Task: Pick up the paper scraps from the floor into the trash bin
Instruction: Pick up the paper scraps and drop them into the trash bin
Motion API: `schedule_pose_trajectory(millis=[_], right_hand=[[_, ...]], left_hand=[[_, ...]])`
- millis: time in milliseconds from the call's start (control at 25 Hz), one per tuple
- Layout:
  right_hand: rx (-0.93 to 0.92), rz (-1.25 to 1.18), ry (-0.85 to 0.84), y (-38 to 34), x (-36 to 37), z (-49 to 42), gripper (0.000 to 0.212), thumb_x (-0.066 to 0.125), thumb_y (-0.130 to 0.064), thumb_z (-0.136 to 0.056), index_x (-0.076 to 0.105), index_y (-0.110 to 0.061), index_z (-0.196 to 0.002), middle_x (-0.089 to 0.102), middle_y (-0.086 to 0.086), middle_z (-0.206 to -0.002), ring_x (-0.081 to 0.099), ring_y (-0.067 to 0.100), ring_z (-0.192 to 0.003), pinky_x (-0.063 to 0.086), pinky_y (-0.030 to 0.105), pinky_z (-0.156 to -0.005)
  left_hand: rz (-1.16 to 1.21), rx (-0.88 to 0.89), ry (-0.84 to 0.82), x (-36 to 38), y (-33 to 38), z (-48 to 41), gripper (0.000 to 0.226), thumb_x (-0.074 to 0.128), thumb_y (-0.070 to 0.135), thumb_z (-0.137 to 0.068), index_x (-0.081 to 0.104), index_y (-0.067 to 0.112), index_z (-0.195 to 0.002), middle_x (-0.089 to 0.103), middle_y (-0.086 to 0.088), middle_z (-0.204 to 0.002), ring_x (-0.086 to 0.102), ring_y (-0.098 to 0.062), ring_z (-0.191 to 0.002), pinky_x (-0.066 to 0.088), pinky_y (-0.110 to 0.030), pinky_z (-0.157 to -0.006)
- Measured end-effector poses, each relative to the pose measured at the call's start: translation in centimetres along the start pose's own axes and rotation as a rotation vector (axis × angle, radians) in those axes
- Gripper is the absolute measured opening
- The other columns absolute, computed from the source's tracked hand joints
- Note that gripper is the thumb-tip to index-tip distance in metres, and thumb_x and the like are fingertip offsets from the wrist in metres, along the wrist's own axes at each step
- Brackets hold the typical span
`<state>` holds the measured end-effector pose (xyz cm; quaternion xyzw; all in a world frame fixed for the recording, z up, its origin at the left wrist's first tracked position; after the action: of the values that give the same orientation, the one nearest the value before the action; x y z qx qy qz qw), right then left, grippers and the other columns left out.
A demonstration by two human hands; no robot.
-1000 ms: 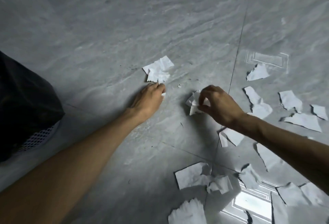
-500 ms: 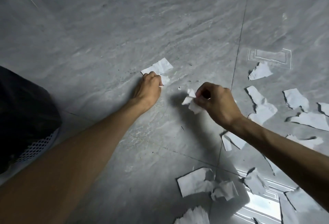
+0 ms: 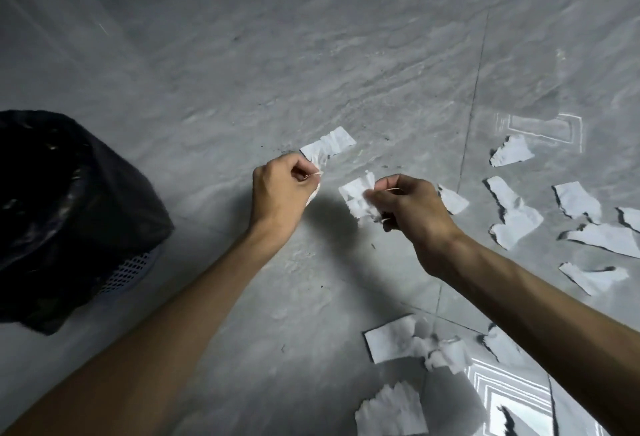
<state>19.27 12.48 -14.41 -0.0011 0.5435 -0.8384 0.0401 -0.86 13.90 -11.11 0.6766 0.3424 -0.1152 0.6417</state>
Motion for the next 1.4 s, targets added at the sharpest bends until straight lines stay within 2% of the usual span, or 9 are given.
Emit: schedule_pose_trajectory(millis=[240,480,600,720,880,1000,1080,1200,1400], right_hand=[[-0.109,0.101,-0.172,-4.3,10.0,1.8,0.007,0.066,-0.005,-0.086,0.059,-0.008,-0.086,0.052,0.001,-0.061,0.047,0.008,-0.043,0.037,0.021,-0.045],[-0.347,0.110,-0.313,-10.7,22.3,4.0,0.015,0.063,0.004,-0.086,0.059,-0.009,-0.079,0.056,0.016,-0.078,0.058,0.022,-0.063,0.052,0.023,-0.055],[-0.463,0.079,-0.357,-13.5,27.3,4.9,0.023,0.062,0.005,-0.085,0.057,-0.014,-0.073,0.058,0.009,-0.074,0.060,0.021,-0.062,0.057,0.032,-0.063],[-0.530,0.088,-0.419,-14.9,31.7,5.8,0.026,0.060,0.008,-0.086,0.058,-0.015,-0.073,0.059,0.009,-0.080,0.061,0.022,-0.063,0.059,0.040,-0.071],[-0.494,0.333,-0.544,-13.6,36.0,5.2,0.017,0.061,0.005,-0.085,0.069,-0.009,-0.090,0.059,0.002,-0.074,0.070,0.030,-0.073,0.060,0.042,-0.079],[-0.598,0.526,-0.395,-13.6,34.9,3.7,0.020,0.071,-0.012,-0.079,0.069,-0.020,-0.097,0.065,-0.001,-0.087,0.069,0.024,-0.092,0.053,0.032,-0.080],[-0.491,0.586,-0.316,-12.3,33.4,2.5,0.030,0.076,-0.030,-0.075,0.064,-0.018,-0.100,0.069,0.005,-0.096,0.065,0.025,-0.091,0.050,0.032,-0.077],[-0.120,0.528,-0.530,-8.3,34.3,2.8,0.037,0.070,-0.038,-0.079,0.066,-0.005,-0.094,0.071,0.013,-0.087,0.063,0.024,-0.061,0.049,0.029,-0.056],[-0.100,0.415,-0.508,-9.2,30.5,2.9,0.015,0.059,-0.022,-0.082,0.063,-0.009,-0.076,0.065,0.006,-0.065,0.057,0.016,-0.041,0.044,0.016,-0.039]], left_hand=[[0.247,0.070,0.230,-15.9,5.1,2.2,0.016,0.074,0.017,-0.073,0.066,0.029,-0.065,0.072,0.007,-0.068,0.067,-0.009,-0.065,0.054,-0.025,-0.068],[-0.067,0.000,0.504,-28.3,-2.1,3.7,0.003,0.070,0.012,-0.076,0.069,0.015,-0.074,0.068,0.007,-0.066,0.060,-0.003,-0.059,0.047,-0.016,-0.062],[-0.241,-0.199,0.468,-30.9,-8.3,3.7,0.001,0.071,0.010,-0.079,0.071,0.010,-0.080,0.071,-0.005,-0.073,0.058,-0.005,-0.061,0.040,-0.005,-0.055],[-0.367,-0.346,0.390,-31.6,-12.2,4.4,0.020,0.071,0.005,-0.082,0.072,0.010,-0.101,0.072,-0.012,-0.097,0.058,-0.008,-0.078,0.040,-0.004,-0.063],[-0.398,-0.284,0.431,-32.1,-11.2,5.3,0.029,0.062,0.001,-0.084,0.066,0.016,-0.108,0.066,-0.007,-0.108,0.055,-0.008,-0.088,0.036,-0.006,-0.065],[-0.338,-0.261,0.443,-32.0,-10.3,5.8,0.026,0.058,0.001,-0.084,0.066,0.018,-0.102,0.065,-0.004,-0.099,0.057,-0.010,-0.082,0.039,-0.003,-0.061],[-0.323,-0.253,0.421,-31.4,-9.6,5.8,0.024,0.059,0.002,-0.084,0.067,0.018,-0.099,0.063,-0.002,-0.093,0.056,-0.008,-0.078,0.040,0.001,-0.062],[-0.298,-0.239,0.400,-30.6,-8.7,5.5,0.021,0.059,0.004,-0.084,0.067,0.019,-0.095,0.063,0.004,-0.086,0.058,-0.005,-0.073,0.049,-0.009,-0.066],[-0.285,-0.189,0.335,-28.4,-6.6,4.5,0.017,0.062,0.008,-0.085,0.068,0.021,-0.093,0.062,0.010,-0.082,0.057,0.001,-0.070,0.040,0.003,-0.061]])
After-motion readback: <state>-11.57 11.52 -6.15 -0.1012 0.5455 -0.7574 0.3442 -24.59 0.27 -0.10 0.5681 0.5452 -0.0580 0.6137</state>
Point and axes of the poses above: each hand's wrist, its own z-axis away from the middle knuckle, its own x-axis out of the palm, y = z × x, the point moved 8 cm from there along -z, towards the middle knuckle
